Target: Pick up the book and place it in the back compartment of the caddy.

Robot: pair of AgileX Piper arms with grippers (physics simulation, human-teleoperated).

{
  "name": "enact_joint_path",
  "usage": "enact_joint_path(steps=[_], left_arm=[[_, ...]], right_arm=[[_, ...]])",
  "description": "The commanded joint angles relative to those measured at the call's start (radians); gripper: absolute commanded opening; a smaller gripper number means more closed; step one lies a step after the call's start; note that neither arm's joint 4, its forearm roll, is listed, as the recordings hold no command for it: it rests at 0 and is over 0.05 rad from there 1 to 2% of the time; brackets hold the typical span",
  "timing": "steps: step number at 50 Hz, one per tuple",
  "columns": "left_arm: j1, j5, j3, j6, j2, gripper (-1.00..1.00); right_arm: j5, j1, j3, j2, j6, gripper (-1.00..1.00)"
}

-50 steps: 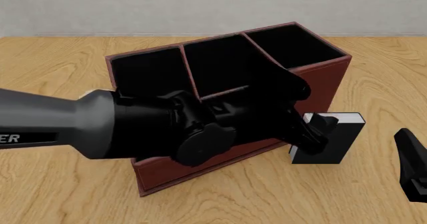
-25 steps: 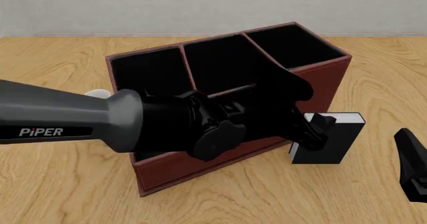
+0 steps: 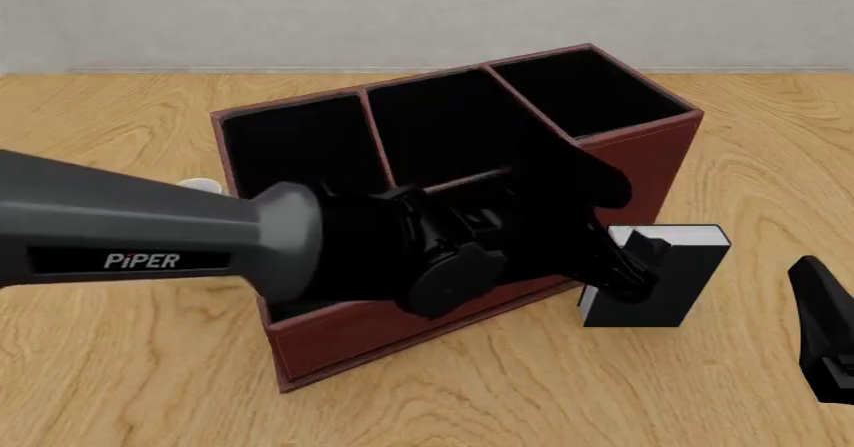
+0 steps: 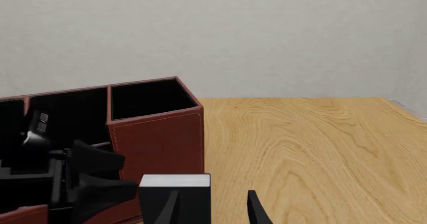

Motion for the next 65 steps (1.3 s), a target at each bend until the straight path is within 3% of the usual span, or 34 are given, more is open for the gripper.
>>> enact_joint_path(steps=[1, 65], left_arm=[[0.005, 0.017, -0.028, 0.01, 0.021, 1.0], [0.006, 0.067, -0.139, 0.03, 0.14, 1.0]], right_arm=[[0.0, 0.0, 0.0, 0.0, 0.0, 1.0], [0.0, 0.0, 0.0, 0.0, 0.0, 1.0]])
